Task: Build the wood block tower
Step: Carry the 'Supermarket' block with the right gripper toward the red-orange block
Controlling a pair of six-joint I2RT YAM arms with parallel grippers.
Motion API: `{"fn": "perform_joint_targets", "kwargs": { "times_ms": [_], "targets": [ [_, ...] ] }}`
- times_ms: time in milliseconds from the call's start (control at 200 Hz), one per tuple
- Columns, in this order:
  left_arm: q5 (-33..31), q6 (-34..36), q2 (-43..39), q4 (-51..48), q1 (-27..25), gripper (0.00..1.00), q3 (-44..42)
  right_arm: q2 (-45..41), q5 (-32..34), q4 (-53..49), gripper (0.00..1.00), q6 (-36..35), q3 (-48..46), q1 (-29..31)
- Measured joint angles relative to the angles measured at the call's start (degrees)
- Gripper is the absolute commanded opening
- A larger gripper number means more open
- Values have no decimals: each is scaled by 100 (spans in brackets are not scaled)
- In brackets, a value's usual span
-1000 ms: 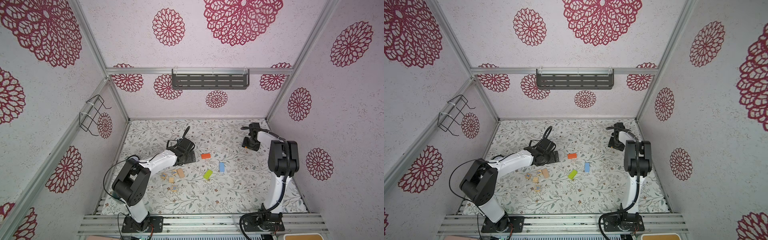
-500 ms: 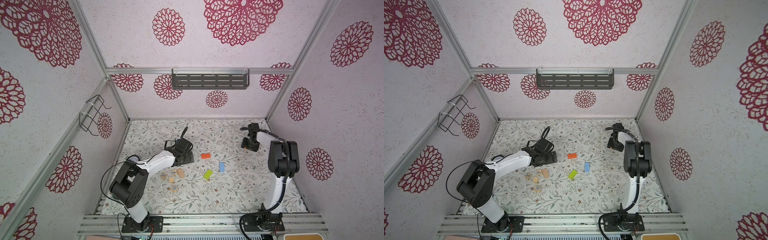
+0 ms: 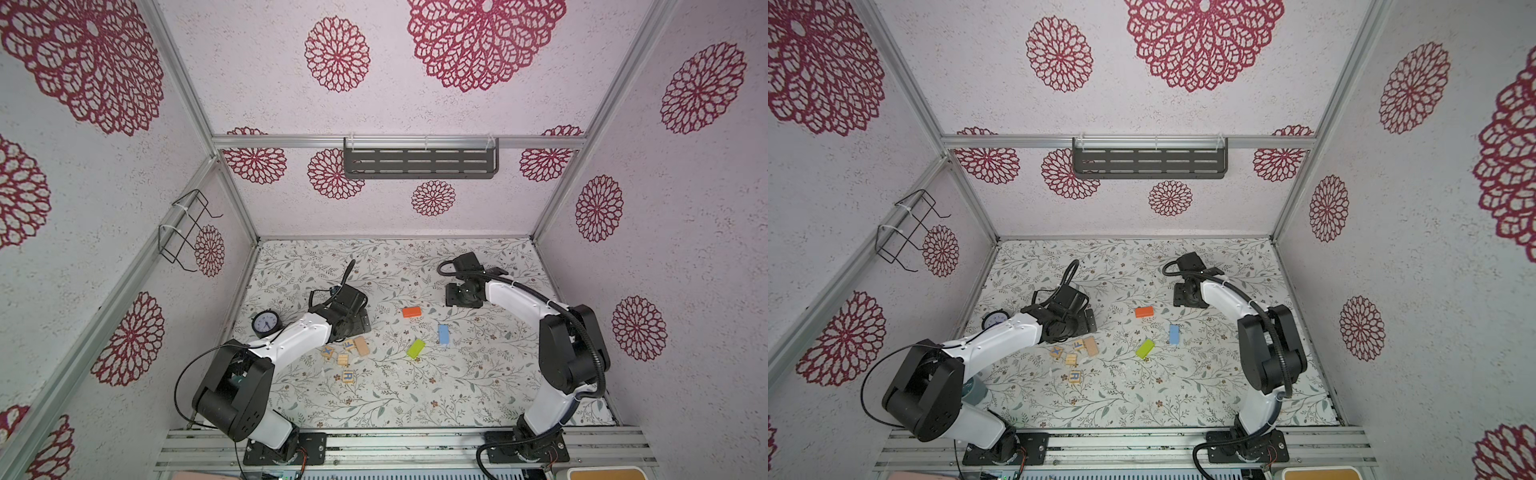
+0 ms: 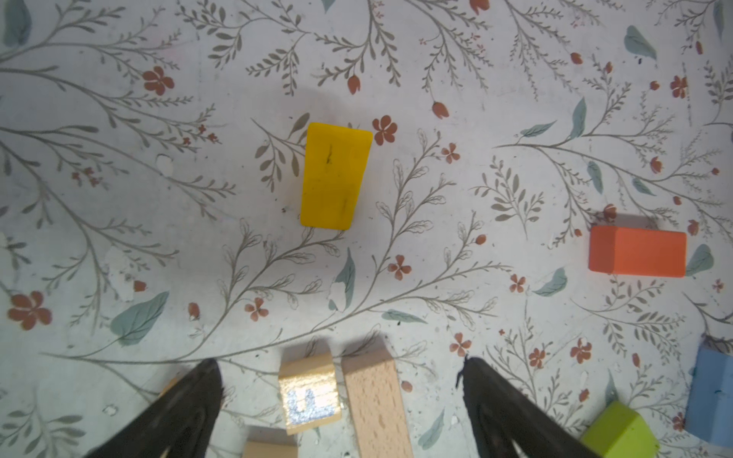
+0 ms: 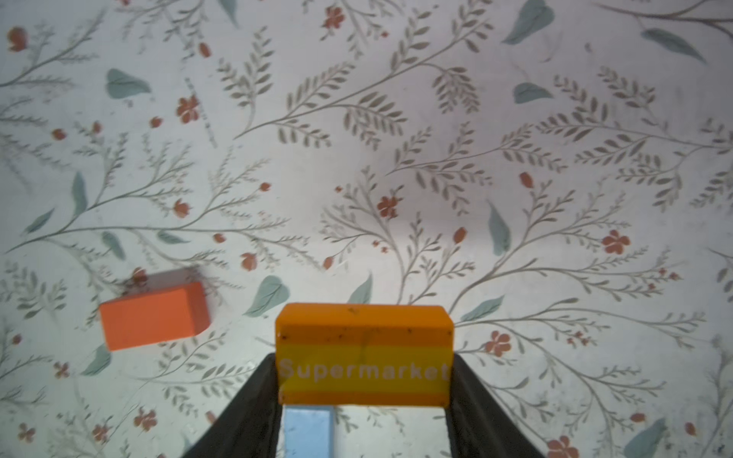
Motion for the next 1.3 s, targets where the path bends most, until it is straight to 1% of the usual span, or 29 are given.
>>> {"fn": "perform_joint_targets", "kwargs": {
  "times_ms": [120,275,495,730,896,1066,1301],
  "targets": [
    [-4,0,-122,59,20,97,-151,-9,4,-20,52,170,0,514],
    [-2,0,-269,166,85,97,-297,15,-26,-42,52,365,26,1019],
    [20,4,-382,293,205,97,-516,232,11,-50,53,662,87,1394],
    [144,9,-647,474,321,97,-739,767,50,-151,55,866,568,1810],
    [229,31,-730,564,413,97,-866,1021,52,-168,55,1001,629,1976],
    [310,28,-796,693,446,97,-1021,1165,114,-251,55,1078,656,1980],
    [417,26,-796,809,450,97,-1082,1381,332,-422,56,1086,953,1974]
  ]
}}
